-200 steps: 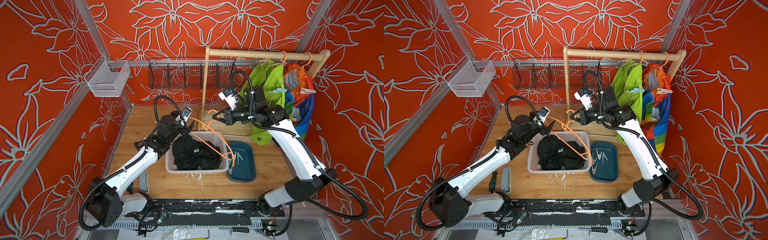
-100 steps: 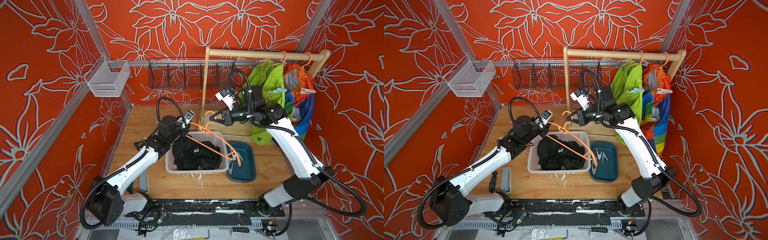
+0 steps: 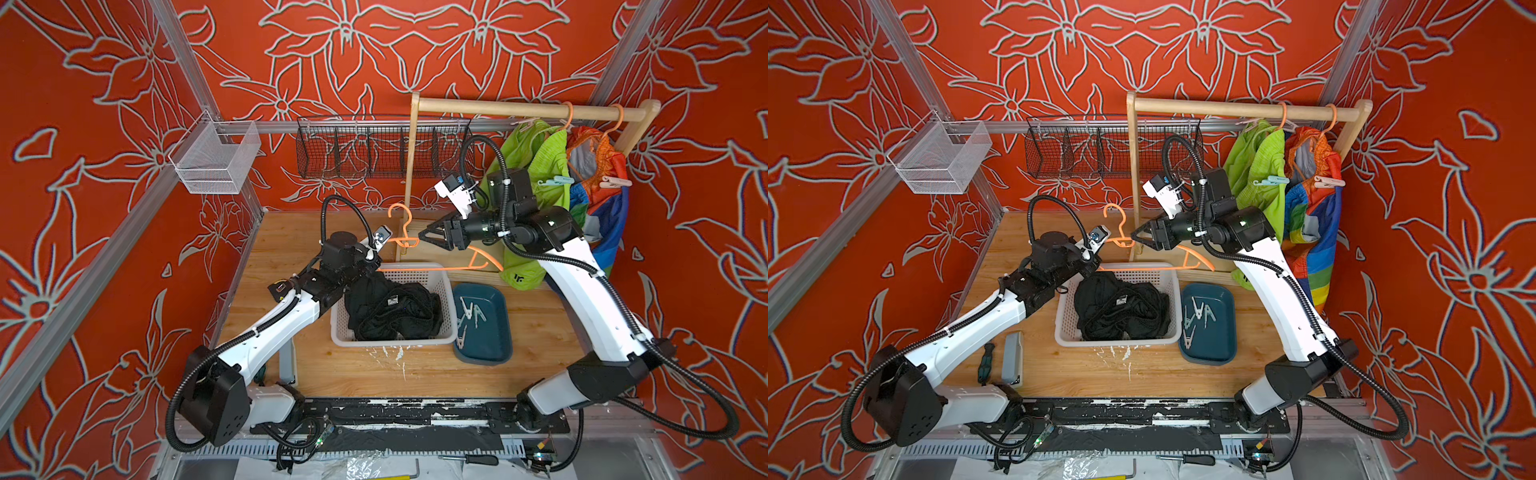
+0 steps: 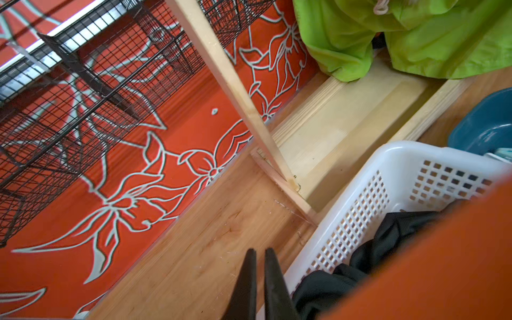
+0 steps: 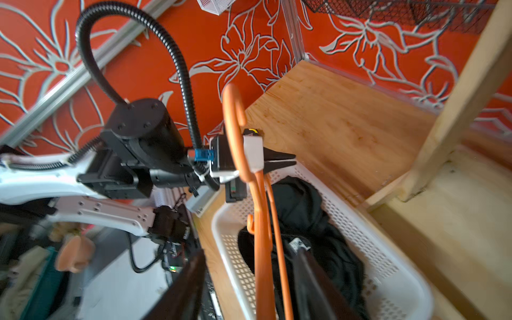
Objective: Remove the clothespins securing shorts to the hanger
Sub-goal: Place the hanger on the clothesline.
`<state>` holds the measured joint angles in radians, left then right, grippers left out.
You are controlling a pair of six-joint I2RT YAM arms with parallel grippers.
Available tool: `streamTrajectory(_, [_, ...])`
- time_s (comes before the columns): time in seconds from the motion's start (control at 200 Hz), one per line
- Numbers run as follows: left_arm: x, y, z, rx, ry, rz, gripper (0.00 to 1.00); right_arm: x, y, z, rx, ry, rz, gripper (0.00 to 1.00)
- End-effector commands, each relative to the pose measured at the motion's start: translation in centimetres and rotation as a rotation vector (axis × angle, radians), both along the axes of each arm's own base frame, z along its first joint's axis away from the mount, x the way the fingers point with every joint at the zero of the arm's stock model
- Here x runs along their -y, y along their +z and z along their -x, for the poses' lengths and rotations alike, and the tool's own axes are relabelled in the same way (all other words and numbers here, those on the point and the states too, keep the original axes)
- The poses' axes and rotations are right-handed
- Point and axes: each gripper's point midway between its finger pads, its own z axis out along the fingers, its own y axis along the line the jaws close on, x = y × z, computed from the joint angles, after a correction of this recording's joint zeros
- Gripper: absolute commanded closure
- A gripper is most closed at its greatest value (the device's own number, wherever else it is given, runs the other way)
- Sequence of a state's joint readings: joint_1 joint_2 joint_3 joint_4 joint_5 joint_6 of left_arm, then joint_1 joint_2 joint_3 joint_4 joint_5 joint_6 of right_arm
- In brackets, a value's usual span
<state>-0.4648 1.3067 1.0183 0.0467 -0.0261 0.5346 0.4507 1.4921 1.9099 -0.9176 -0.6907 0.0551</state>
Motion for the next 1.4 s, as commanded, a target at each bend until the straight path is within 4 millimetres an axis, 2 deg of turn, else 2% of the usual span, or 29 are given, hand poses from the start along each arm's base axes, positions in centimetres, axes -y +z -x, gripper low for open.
streamTrajectory(0.0, [-0.4,3.3,-1.0,0.079,0.043,0.083,1.0,2.9,1.3,2.2,0.068,-0.06,0.072,0.3])
streamTrajectory(0.115, [-0.5,3.4,-1.0,0.076,0.04,0.088,1.0,3.9,0.9,2.9,0.082,-0.077,0.105,0.28])
streamTrajectory(0.135, [-0.5,3.4,-0.9,0.076,0.04,0.089,1.0,4.2,0.1,3.2,0.058,-0.079,0.126,0.28])
streamTrajectory(0.265, [-0.5,3.7,-0.7,0.079,0.037,0.094,1.0,5.1,-1.5,3.0,0.044,-0.107,0.178,0.29])
streamTrajectory(0.32, [-0.5,3.8,-0.7,0.083,0.037,0.096,1.0,5.1,-1.9,2.8,0.035,-0.104,0.176,0.34])
streamTrajectory(0.41, [-0.5,3.8,-0.7,0.083,0.039,0.096,1.0,4.7,-2.3,2.7,0.018,-0.089,0.169,0.5])
streamTrajectory(0.546, [-0.7,4.1,-0.6,0.089,0.044,0.1,1.0,4.7,-2.9,2.5,0.008,-0.088,0.18,0.53])
streamTrajectory(0.581, [-0.7,4.1,-0.6,0.091,0.045,0.1,1.0,4.7,-3.0,2.4,0.006,-0.089,0.18,0.58])
streamTrajectory(0.636, [-0.7,4.0,-0.7,0.089,0.045,0.099,1.0,4.7,-3.1,2.5,0.001,-0.086,0.176,0.73])
streamTrajectory(0.696, [-0.7,4.0,-0.7,0.088,0.047,0.1,1.0,4.6,-3.0,2.5,0.001,-0.09,0.173,0.99])
streamTrajectory(0.751, [-0.8,4.0,-0.9,0.084,0.06,0.105,1.0,4.7,-3.0,2.4,0.005,-0.094,0.173,1.0])
streamTrajectory(0.766, [-0.9,4.1,-0.9,0.084,0.063,0.107,0.94,4.8,-3.0,2.4,0.006,-0.096,0.174,1.0])
streamTrajectory(0.781, [-0.9,4.2,-1.0,0.084,0.068,0.108,0.82,4.8,-3.0,2.4,0.004,-0.099,0.176,1.0])
streamTrajectory(0.841, [-1.1,4.3,-1.2,0.084,0.086,0.118,0.33,5.1,-3.0,2.2,0.012,-0.114,0.184,1.0])
streamTrajectory(0.861, [-1.1,4.4,-1.2,0.086,0.087,0.121,0.09,5.2,-3.0,2.2,0.016,-0.118,0.186,1.0])
streamTrajectory(0.876, [-1.2,4.5,-1.1,0.086,0.088,0.125,0.01,5.2,-3.0,2.1,0.019,-0.122,0.19,1.0])
streamTrajectory(1.016, [-0.9,5.8,-0.3,0.07,0.059,0.183,0.03,6.3,-3.2,1.5,0.041,-0.183,0.233,1.0])
streamTrajectory(1.211, [-0.6,6.9,0.6,0.022,0.015,0.249,0.03,8.5,-1.0,-0.1,0.204,-0.348,0.224,1.0])
streamTrajectory(1.296, [-1.7,7.3,0.2,0.027,0.064,0.269,0.03,10.1,0.4,0.0,0.28,-0.426,0.235,1.0])
streamTrajectory(1.391, [-4.4,7.9,-1.1,0.045,0.198,0.299,0.03,12.1,1.7,0.4,0.344,-0.498,0.283,1.0])
